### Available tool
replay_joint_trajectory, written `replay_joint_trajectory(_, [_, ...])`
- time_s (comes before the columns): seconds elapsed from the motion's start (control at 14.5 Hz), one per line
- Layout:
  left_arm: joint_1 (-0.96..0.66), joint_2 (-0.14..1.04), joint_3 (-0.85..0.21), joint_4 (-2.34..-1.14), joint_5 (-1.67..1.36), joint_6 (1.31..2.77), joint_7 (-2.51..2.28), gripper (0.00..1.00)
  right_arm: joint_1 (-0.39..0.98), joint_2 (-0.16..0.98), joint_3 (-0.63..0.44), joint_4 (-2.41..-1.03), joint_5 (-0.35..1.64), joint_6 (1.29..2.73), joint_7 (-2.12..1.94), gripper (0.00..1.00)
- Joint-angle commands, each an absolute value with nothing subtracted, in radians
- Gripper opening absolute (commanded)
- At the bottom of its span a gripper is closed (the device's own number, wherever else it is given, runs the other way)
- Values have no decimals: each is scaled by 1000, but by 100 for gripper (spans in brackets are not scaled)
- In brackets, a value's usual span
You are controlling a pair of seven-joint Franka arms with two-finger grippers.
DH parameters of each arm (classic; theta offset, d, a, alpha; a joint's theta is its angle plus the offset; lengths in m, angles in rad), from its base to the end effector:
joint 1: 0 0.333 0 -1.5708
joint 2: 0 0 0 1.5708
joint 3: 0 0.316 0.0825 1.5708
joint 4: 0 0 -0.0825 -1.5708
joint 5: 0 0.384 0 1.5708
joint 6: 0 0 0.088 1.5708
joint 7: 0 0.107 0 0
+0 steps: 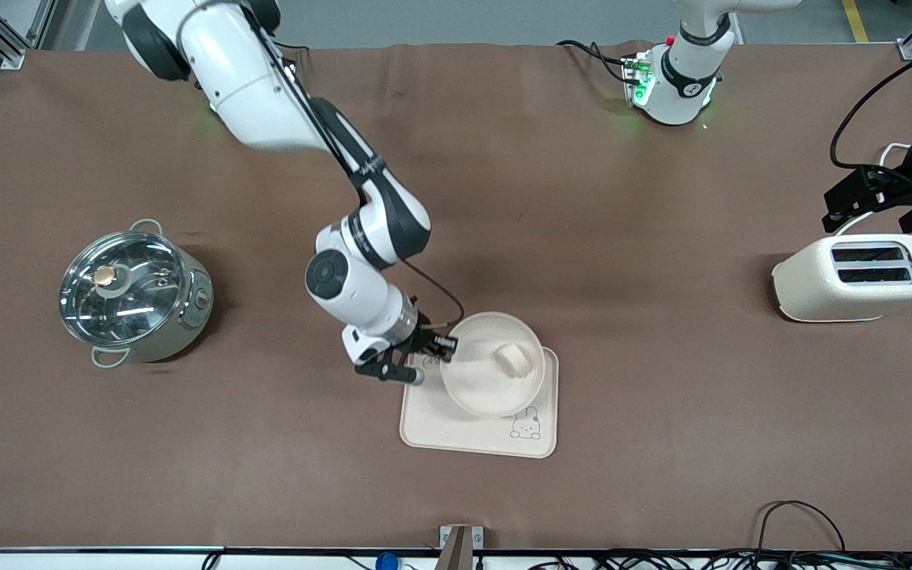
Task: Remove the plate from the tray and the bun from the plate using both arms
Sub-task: 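Lift the plate off the tray, set it beside the tray, release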
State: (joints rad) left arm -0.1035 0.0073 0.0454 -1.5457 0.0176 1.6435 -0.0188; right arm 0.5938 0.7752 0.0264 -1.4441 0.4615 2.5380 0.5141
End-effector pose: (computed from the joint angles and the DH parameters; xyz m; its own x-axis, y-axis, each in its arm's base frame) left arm 0.5637 -0.0311 0.6391 0.9951 -0.0404 0.0907 -0.0390 -0.9991 -0.0162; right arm 0.6177 0.4295 0.2598 0.9683 -0.2485 0.0246 -0.2126 -0.8722 -0.4405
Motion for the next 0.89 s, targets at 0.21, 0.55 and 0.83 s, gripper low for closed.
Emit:
replay_joint_trajectory(0.21, [-104, 12, 51, -1529, 15, 1624, -5, 100, 627, 471, 87, -1962, 499, 2690, 472, 0])
replay_joint_trajectory(0.55, [-104, 12, 51, -1529, 15, 1624, -5, 100, 673, 505, 89, -2006, 502, 2821, 477, 0])
replay_joint_trajectory(0.83, [-104, 12, 51, -1529, 15, 1624, -8, 100, 678, 560, 87, -1987, 503, 2875, 474, 0])
